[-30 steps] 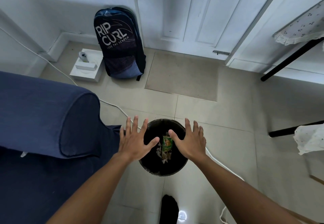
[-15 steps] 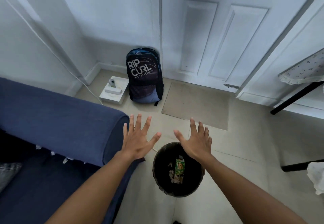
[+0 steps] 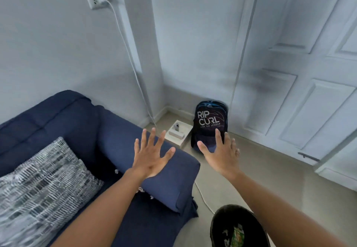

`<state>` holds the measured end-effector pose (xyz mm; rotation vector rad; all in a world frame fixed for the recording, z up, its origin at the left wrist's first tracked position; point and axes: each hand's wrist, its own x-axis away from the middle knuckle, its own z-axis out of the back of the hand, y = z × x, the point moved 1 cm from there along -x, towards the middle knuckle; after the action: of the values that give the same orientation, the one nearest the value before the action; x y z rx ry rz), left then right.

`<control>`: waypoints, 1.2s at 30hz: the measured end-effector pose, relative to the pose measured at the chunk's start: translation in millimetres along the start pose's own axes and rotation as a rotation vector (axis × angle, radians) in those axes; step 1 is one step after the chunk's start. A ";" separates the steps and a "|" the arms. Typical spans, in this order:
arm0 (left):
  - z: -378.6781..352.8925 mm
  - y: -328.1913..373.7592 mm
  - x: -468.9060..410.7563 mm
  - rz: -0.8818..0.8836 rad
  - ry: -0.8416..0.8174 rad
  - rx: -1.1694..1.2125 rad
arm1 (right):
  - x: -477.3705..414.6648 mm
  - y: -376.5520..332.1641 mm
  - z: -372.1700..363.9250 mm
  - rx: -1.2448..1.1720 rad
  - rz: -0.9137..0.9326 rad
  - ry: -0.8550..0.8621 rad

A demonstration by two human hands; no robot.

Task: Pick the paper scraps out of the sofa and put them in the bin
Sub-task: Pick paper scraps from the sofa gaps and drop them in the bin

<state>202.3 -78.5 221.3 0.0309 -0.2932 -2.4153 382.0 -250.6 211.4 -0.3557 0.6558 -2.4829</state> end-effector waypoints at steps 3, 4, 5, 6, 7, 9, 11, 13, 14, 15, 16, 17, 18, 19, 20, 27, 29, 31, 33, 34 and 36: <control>33.6 -47.1 19.2 0.079 0.050 -0.008 | 6.0 -59.4 -8.3 -0.007 0.080 -0.021; 41.7 -60.8 24.8 0.102 0.058 -0.004 | 8.9 -75.5 -10.7 -0.008 0.109 -0.033; 50.7 -77.1 31.8 0.129 0.069 0.002 | 11.9 -93.8 -14.2 -0.012 0.140 -0.047; 58.9 -92.3 39.2 0.156 0.083 0.008 | 14.7 -110.5 -18.4 -0.019 0.171 -0.060; 66.5 -107.6 46.9 0.182 0.096 0.009 | 17.2 -126.0 -24.6 -0.024 0.194 -0.073; 78.7 -135.4 61.6 0.230 0.112 -0.001 | 22.9 -153.1 -37.9 -0.024 0.234 -0.090; 88.1 -163.1 78.5 0.280 0.118 -0.014 | 31.3 -179.4 -54.5 -0.016 0.277 -0.113; 94.1 -187.6 95.1 0.329 0.123 -0.021 | 40.8 -201.6 -69.9 -0.003 0.315 -0.131; 95.8 -197.7 101.5 0.346 0.123 -0.023 | 45.3 -210.3 -75.7 0.009 0.331 -0.140; 96.7 -208.9 109.0 0.362 0.121 -0.026 | 50.3 -220.0 -82.4 0.028 0.352 -0.152; 96.8 -219.1 116.1 0.377 0.119 -0.027 | 54.9 -228.6 -89.0 0.048 0.376 -0.162; 96.1 -228.6 123.0 0.390 0.116 -0.027 | 59.1 -236.1 -95.8 0.066 0.398 -0.170; 94.7 -238.0 130.1 0.403 0.115 -0.026 | 63.6 -243.0 -102.3 0.083 0.418 -0.177; 92.7 -245.7 135.7 0.414 0.118 -0.025 | 66.8 -247.7 -108.1 0.095 0.434 -0.182; 90.0 -253.6 141.2 0.426 0.122 -0.025 | 69.9 -252.2 -114.3 0.108 0.448 -0.191; 70.7 -284.7 158.8 0.482 0.101 -0.023 | 73.9 -266.0 -149.2 0.163 0.488 -0.225; 62.5 -288.5 158.6 0.491 0.094 -0.024 | 73.4 -264.6 -156.0 0.179 0.499 -0.240; 52.8 -291.5 156.0 0.494 0.088 -0.011 | 71.0 -262.2 -163.5 0.195 0.510 -0.248; 40.9 -294.9 152.2 0.490 0.078 0.008 | 68.5 -257.9 -173.0 0.204 0.505 -0.259; 35.1 -296.7 150.8 0.487 0.072 0.010 | 67.4 -255.7 -178.1 0.206 0.501 -0.267; 18.9 -299.8 148.1 0.479 0.046 0.011 | 66.0 -248.7 -192.0 0.211 0.491 -0.288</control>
<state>-104.9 49.4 182.4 0.0185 -0.2588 -1.9351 147.7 -32.7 185.7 -0.4050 0.3106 -1.9594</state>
